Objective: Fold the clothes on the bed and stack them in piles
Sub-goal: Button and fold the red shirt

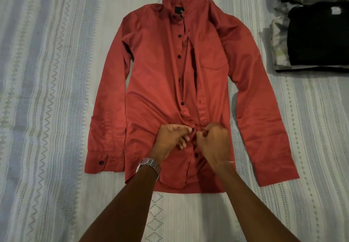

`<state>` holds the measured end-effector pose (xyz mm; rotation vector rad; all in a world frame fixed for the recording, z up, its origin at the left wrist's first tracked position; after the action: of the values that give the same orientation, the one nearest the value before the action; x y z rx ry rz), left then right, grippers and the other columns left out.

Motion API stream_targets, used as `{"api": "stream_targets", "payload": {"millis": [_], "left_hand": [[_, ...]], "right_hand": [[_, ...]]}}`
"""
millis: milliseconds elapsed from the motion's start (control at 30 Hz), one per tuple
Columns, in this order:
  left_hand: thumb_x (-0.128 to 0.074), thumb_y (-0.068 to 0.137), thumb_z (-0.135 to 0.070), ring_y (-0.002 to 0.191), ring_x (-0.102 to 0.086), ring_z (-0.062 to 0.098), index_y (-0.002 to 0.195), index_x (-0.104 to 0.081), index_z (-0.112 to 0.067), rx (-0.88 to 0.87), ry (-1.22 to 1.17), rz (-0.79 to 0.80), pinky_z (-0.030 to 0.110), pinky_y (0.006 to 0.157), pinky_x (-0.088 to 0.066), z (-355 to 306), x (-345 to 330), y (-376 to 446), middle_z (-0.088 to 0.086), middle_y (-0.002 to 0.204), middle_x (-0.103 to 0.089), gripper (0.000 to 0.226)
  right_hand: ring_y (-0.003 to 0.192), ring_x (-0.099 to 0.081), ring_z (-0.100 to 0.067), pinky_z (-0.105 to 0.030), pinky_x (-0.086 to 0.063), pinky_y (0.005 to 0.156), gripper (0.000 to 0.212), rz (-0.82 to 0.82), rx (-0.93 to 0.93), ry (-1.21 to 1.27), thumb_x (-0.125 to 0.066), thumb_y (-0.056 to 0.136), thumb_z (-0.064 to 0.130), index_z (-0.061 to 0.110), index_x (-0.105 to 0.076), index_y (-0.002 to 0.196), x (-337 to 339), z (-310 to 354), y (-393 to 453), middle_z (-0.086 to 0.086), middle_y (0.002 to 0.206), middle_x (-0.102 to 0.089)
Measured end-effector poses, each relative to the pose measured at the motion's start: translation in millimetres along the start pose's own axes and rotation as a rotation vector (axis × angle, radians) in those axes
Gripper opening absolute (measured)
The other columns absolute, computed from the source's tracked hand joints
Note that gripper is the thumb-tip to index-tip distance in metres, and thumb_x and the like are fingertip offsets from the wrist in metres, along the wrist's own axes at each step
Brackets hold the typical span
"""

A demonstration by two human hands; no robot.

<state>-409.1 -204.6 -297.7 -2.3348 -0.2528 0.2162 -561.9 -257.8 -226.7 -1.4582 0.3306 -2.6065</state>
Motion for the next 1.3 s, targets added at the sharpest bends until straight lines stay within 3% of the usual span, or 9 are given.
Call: {"api": "stream_targets", "payload": {"millis": [100, 167, 267, 433, 733, 900, 1033, 1200, 1300], "left_hand": [[-0.074, 0.090, -0.010, 0.037, -0.052, 0.012, 0.091, -0.076, -0.006, 0.002, -0.012, 0.007, 0.020, 0.038, -0.041, -1.0, 1.8, 0.7, 0.007, 0.057, -0.064, 0.005], [-0.074, 0.090, -0.010, 0.037, -0.052, 0.013, 0.089, -0.077, -0.006, -0.001, -0.015, 0.009, 0.020, 0.038, -0.041, -1.1, 2.5, 1.0, 0.008, 0.057, -0.064, 0.005], [-0.073, 0.091, -0.009, 0.037, -0.052, 0.013, 0.091, -0.076, -0.002, 0.002, -0.018, 0.017, 0.020, 0.038, -0.041, -0.5, 2.4, -0.3, 0.007, 0.057, -0.064, 0.008], [-0.071, 0.093, -0.009, 0.038, -0.052, 0.012, 0.090, -0.075, -0.003, 0.001, -0.035, 0.034, 0.020, 0.039, -0.041, -1.1, 3.4, 0.5, 0.008, 0.057, -0.063, 0.008], [-0.071, 0.092, -0.010, 0.040, -0.054, 0.013, 0.090, -0.076, -0.004, 0.010, -0.078, 0.045, 0.021, 0.041, -0.043, 0.7, 4.9, 1.1, 0.010, 0.060, -0.065, 0.008], [-0.069, 0.094, -0.010, 0.041, -0.054, 0.013, 0.091, -0.075, -0.004, 0.007, -0.079, 0.040, 0.021, 0.042, -0.044, 1.5, 4.9, 0.9, 0.010, 0.061, -0.066, 0.009], [-0.068, 0.094, -0.009, 0.039, -0.054, 0.012, 0.090, -0.075, -0.004, 0.012, -0.093, 0.032, 0.020, 0.041, -0.043, 1.8, 4.9, 1.3, 0.010, 0.061, -0.067, 0.009], [-0.066, 0.095, -0.005, 0.038, -0.054, 0.012, 0.091, -0.072, 0.001, 0.006, -0.072, 0.012, 0.020, 0.040, -0.043, 2.2, 6.1, 1.0, 0.008, 0.060, -0.067, 0.010], [-0.063, 0.097, -0.007, 0.037, -0.054, 0.012, 0.085, -0.071, 0.000, 0.005, -0.071, 0.027, 0.020, 0.039, -0.043, 1.9, 4.1, -0.2, 0.009, 0.060, -0.067, 0.016]], "right_hand": [[0.073, -0.063, -0.011, -0.027, -0.051, 0.075, 0.005, -0.032, -0.131, 0.287, -0.074, 0.083, 0.018, 0.016, -0.070, 0.081, 9.5, -12.7, -5.4, 0.004, 0.078, -0.068], [0.087, -0.062, -0.012, -0.029, -0.050, 0.087, 0.010, -0.029, -0.086, 0.354, -0.073, 0.087, 0.020, 0.023, -0.068, 0.079, 8.2, -6.9, -10.7, 0.008, 0.089, -0.064], [0.096, -0.060, -0.016, -0.033, -0.048, 0.093, 0.013, 0.008, 0.007, 0.363, -0.067, 0.093, 0.020, 0.023, -0.065, 0.081, -5.3, 2.7, -16.9, 0.007, 0.095, -0.059], [0.097, -0.062, -0.018, -0.041, -0.051, 0.091, 0.009, 0.028, 0.115, 0.312, -0.063, 0.097, 0.018, 0.014, -0.072, 0.096, -20.2, 6.4, -17.8, 0.001, 0.101, -0.065], [0.091, -0.066, -0.011, -0.036, -0.055, 0.086, 0.008, -0.064, 0.108, 0.423, -0.069, 0.095, 0.014, 0.013, -0.076, 0.098, -11.4, 6.3, -22.3, 0.008, 0.094, -0.069], [0.091, -0.067, -0.004, -0.025, -0.053, 0.085, 0.010, -0.055, 0.033, 0.527, -0.071, 0.093, 0.014, 0.017, -0.081, 0.093, -13.3, -0.5, -21.2, 0.020, 0.089, -0.068], [0.089, -0.069, -0.001, -0.016, -0.051, 0.081, 0.022, 0.034, -0.102, 0.648, -0.069, 0.092, 0.012, 0.030, -0.079, 0.083, -23.8, -11.4, -15.0, 0.014, 0.089, -0.073], [0.087, -0.073, -0.004, -0.025, -0.057, 0.085, 0.007, 0.176, -0.191, 0.721, -0.078, 0.088, 0.016, 0.023, -0.081, 0.087, -32.0, -16.2, -7.6, 0.010, 0.085, -0.078], [0.082, -0.073, -0.004, -0.029, -0.059, 0.083, 0.009, 0.178, -0.220, 0.703, -0.082, 0.085, 0.018, 0.026, -0.080, 0.082, -33.3, -16.2, -7.6, 0.012, 0.081, -0.077]]}}
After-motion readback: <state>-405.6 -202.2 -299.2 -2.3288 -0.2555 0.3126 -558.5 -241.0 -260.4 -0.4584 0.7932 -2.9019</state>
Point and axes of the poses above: each hand's wrist, its own y-axis towards the middle knuckle, its own x-axis out of the back of the hand, z = x × y, the point moved 10 cm from there along y, towards the middle knuckle
